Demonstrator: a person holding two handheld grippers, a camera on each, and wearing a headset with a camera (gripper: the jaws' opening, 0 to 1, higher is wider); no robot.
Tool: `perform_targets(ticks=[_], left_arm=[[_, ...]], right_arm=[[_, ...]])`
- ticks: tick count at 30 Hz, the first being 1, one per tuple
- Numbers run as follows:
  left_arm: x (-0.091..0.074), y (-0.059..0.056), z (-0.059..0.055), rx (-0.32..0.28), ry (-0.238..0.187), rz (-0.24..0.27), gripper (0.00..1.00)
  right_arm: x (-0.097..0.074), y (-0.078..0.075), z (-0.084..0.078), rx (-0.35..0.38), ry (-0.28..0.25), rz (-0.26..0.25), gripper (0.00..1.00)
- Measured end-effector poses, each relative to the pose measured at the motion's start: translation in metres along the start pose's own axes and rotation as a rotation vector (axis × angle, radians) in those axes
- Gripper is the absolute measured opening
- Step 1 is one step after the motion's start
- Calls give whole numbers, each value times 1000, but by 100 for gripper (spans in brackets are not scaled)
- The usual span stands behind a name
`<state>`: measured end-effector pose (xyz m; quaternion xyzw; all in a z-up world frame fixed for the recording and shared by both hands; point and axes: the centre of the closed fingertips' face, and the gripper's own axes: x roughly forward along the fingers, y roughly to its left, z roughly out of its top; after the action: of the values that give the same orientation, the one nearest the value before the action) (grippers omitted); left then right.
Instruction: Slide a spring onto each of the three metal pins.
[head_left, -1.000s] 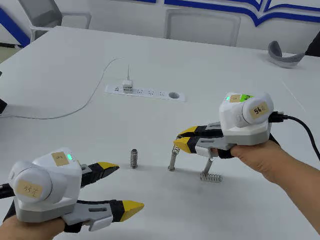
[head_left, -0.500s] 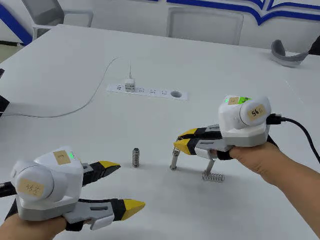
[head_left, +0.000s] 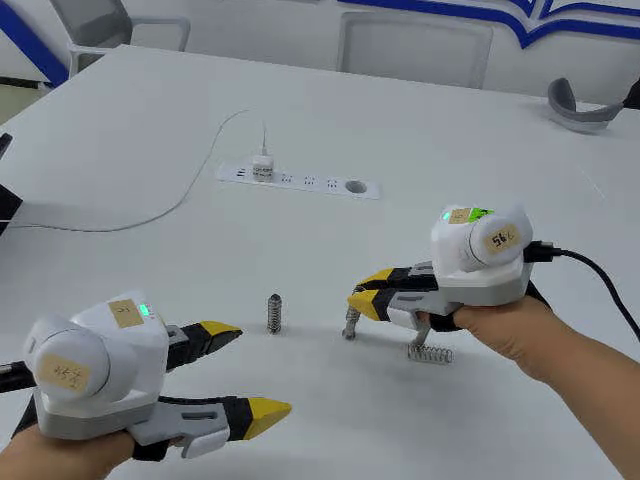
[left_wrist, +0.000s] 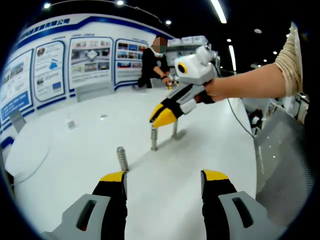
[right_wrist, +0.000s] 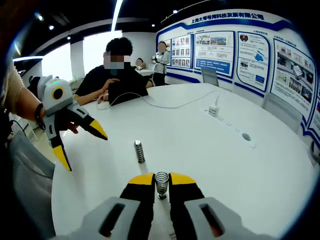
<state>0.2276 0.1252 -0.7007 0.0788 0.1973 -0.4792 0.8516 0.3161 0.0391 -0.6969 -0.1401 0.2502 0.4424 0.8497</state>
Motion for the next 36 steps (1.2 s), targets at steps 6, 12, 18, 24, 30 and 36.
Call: perform_targets(ticks=[6,12,18,24,30,36], left_arm=[[0,0,0,-2,0,1,60],[-1,1,-1,-5,0,3,60],[-1,0,0,-4,0,5,60],[-2,1,-1,-5,1,8,60],[-2,1,-1,-6,1,8,60],[-1,2,0,-5,-2,8,60]], right_arm=[[5,1,-7,-1,22,-2,12],[8,1,-11,1,36,-6,12],[11,1,-16,9,58,-12,12],[13,1,-21,14,74,-18,12],[13,1,-25,23,81,-21,13],[10,0,-25,29,75,-26,14]])
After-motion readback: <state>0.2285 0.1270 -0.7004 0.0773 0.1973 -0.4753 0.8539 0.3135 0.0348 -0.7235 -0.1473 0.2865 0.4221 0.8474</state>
